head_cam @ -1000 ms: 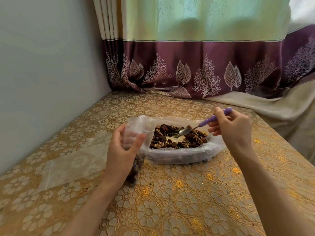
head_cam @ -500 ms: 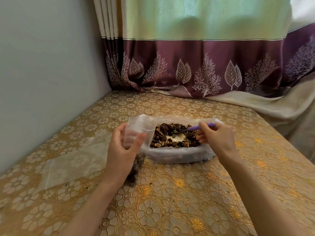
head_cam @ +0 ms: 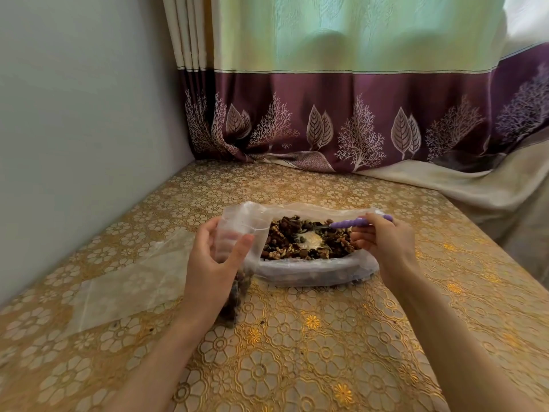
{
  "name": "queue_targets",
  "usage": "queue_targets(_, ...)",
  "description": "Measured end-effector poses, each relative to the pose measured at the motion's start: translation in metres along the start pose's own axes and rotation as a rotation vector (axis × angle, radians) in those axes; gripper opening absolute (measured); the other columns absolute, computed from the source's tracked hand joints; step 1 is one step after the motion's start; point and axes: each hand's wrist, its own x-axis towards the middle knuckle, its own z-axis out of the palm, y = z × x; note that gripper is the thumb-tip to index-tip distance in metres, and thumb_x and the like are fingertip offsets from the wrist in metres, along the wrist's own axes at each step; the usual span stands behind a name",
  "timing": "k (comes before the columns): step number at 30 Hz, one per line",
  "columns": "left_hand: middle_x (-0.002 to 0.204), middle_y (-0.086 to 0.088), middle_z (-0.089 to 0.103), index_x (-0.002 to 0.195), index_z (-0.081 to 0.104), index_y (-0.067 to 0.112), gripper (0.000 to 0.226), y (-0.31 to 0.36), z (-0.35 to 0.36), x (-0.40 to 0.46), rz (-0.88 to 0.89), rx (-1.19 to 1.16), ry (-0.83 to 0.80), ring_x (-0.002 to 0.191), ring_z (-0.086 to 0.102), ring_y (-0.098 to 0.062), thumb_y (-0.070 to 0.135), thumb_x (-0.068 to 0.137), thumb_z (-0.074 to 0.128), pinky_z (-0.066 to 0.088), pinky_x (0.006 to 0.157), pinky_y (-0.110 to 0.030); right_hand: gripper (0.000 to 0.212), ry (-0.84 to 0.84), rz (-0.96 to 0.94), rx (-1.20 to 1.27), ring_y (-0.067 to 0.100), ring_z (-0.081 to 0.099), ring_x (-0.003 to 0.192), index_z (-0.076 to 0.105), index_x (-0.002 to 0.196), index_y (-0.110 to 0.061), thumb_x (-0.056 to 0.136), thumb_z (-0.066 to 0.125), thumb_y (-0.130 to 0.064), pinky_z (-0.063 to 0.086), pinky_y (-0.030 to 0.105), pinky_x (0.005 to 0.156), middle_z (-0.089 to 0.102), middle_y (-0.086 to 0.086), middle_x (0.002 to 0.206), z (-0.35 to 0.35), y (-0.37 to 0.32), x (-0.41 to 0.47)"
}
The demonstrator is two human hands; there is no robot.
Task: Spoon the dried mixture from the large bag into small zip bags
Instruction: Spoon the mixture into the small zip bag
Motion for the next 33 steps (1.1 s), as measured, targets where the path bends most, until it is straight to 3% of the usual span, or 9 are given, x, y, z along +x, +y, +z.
queue_targets(5,0.102,0.012,0.061,0.129,0.044,0.023,0.071,0.0,0.0,0.0,-0.003,0.001,-0.005,0.089,0.061,0.003,0.056,0.068,0.06,0.05,0.071,-0.016,0.025,0.015,-0.025,0.066,0.011,0.057,0.052,0.061,0.071,-0.003,0.092,0.048,-0.006,0.045,0.017,0.048,0.066,0.001,0.052,0.003,-0.012,-0.005)
queue_targets(10,0.106,0.011,0.062,0.129,0.044,0.023,0.074,-0.003,0.0,0.002,-0.02,-0.022,0.003,0.096,0.061,-0.005,0.058,0.067,0.061,0.05,0.081,-0.024,0.026,-0.049,-0.079,0.133,0.014,0.058,0.056,0.063,0.074,-0.001,0.094,0.048,-0.009,0.047,0.019,0.05,0.067,0.005,0.058,0.011,-0.029,-0.015)
queue_targets(21,0.11,0.007,0.064,0.127,0.047,0.025,0.075,-0.007,-0.001,0.003,-0.066,-0.083,0.004,0.096,0.064,-0.011,0.062,0.064,0.062,0.052,0.081,-0.03,0.025,-0.368,-0.263,0.091,0.014,0.056,0.058,0.063,0.077,-0.002,0.095,0.048,-0.009,0.045,0.02,0.051,0.072,0.008,0.072,0.032,-0.049,-0.045)
queue_targets(28,0.098,0.008,0.067,0.12,0.052,0.02,0.067,-0.007,0.0,0.004,-0.052,-0.116,0.013,0.083,0.064,0.004,0.057,0.065,0.064,0.047,0.063,-0.007,0.016,-0.421,-0.385,-0.034,0.016,0.059,0.06,0.064,0.09,-0.001,0.092,0.049,0.0,0.048,0.021,0.052,0.066,0.011,0.074,0.034,-0.045,-0.042)
queue_targets(33,0.102,0.012,0.064,0.124,0.049,0.021,0.071,-0.007,0.0,0.004,-0.031,-0.094,0.012,0.087,0.061,0.009,0.059,0.065,0.062,0.046,0.067,-0.004,0.021,-0.341,-0.254,0.164,0.015,0.056,0.061,0.062,0.081,-0.001,0.094,0.047,-0.007,0.046,0.02,0.054,0.07,0.009,0.073,0.026,-0.043,-0.033)
